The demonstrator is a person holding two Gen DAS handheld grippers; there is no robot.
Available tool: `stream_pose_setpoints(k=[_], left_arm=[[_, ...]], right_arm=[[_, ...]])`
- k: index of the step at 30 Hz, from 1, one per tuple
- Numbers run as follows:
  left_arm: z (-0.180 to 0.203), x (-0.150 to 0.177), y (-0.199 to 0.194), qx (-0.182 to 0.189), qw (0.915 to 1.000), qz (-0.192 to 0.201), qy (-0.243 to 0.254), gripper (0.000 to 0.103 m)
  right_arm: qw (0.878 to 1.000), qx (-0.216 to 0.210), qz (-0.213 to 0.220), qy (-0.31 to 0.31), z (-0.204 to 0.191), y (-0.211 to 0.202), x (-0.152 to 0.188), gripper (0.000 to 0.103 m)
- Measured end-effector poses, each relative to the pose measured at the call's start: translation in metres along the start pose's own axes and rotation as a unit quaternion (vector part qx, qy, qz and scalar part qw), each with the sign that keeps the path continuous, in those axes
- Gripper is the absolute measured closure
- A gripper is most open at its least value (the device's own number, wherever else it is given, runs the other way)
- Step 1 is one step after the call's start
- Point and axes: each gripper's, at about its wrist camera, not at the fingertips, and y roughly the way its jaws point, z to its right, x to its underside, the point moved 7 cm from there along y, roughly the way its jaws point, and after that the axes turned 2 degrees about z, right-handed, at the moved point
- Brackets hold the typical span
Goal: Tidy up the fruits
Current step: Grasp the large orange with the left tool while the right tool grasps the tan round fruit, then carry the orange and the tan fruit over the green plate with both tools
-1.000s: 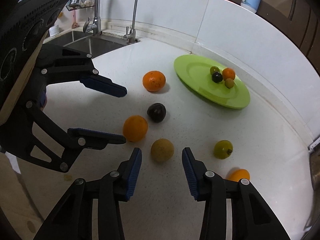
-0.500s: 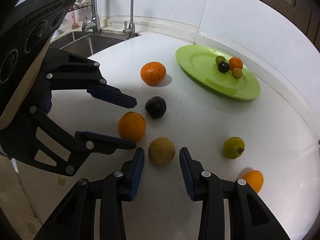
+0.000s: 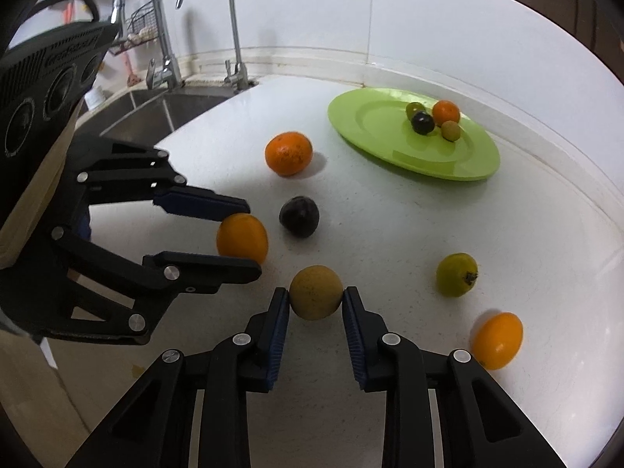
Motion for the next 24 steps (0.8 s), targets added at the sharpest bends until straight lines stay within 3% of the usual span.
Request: stream_pose_setpoints(k=[24], left_arm=[[-0.017,-0.031,-0.061,-0.069,0.9930,0.069,-0.067,0.067]], right_arm=[[0.995,0.028,0.089,0.031,-0.002,-0.059,-0.035,0.074]])
